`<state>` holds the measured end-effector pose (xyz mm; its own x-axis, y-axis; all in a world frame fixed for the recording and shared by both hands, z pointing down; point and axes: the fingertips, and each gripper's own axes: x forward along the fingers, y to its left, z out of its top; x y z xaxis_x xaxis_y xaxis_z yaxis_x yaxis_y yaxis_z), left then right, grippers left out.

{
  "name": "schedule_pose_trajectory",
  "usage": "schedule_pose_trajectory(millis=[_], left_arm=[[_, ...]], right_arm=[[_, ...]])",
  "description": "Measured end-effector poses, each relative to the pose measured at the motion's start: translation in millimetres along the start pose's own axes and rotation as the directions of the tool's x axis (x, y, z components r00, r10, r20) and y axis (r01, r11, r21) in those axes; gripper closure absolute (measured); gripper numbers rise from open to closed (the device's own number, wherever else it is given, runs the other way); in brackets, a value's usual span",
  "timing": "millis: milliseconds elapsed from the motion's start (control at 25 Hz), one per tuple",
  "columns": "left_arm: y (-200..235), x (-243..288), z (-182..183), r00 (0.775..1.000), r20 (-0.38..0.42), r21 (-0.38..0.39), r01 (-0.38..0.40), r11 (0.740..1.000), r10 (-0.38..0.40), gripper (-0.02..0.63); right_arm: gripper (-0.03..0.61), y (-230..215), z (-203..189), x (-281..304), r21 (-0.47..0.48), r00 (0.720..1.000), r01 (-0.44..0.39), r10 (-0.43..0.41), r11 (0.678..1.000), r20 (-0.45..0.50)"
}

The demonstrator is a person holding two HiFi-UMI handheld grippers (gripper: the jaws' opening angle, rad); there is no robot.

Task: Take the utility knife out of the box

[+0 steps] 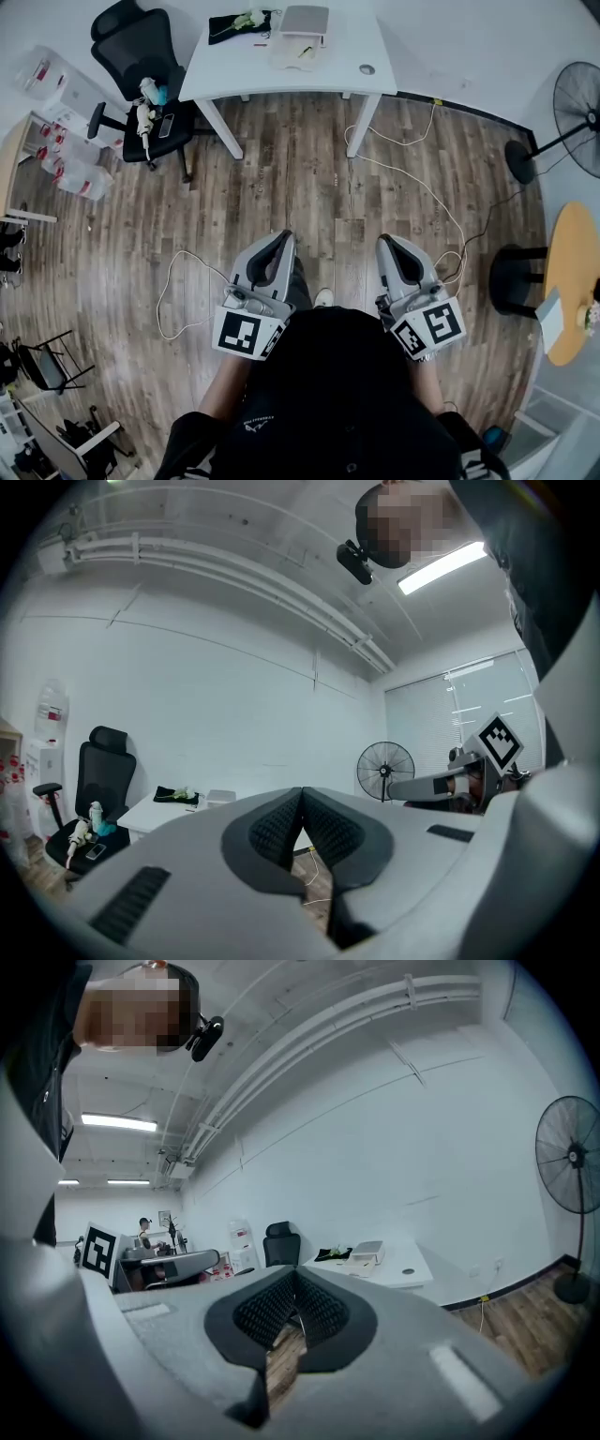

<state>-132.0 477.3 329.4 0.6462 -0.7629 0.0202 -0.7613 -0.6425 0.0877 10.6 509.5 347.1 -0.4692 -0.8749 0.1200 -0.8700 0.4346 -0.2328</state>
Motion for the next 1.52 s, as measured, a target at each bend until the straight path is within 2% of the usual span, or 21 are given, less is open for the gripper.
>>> schedule_pose_trajectory(millis=[360, 920, 1160, 1520], left_arm=[[71, 69, 17, 1.000, 0.019, -0.020, 0.005, 1.000, -0.005, 0.609], [172, 159, 36, 0.996, 0.025, -0.023, 0.087, 0.996, -0.086, 0.609], [215, 182, 44, 0.993, 0.041, -0.007, 0.109, 0.994, -0.108, 0.609], [266, 187, 38, 0.997, 0.023, -0.027, 0.077, 0.997, -0.076, 0.609]], right_arm=[[0.574, -15, 21, 87, -0.013, 1.000, -0.017, 0.017, 1.000, -0.022], [0.574, -54, 51, 204, -0.002, 0.997, 0.081, -0.081, 0.997, -0.008], [0.574, -61, 59, 252, 0.014, 0.995, 0.101, -0.101, 0.995, 0.006], [0.574, -50, 57, 304, -0.004, 0.998, 0.062, -0.062, 0.998, -0.013]])
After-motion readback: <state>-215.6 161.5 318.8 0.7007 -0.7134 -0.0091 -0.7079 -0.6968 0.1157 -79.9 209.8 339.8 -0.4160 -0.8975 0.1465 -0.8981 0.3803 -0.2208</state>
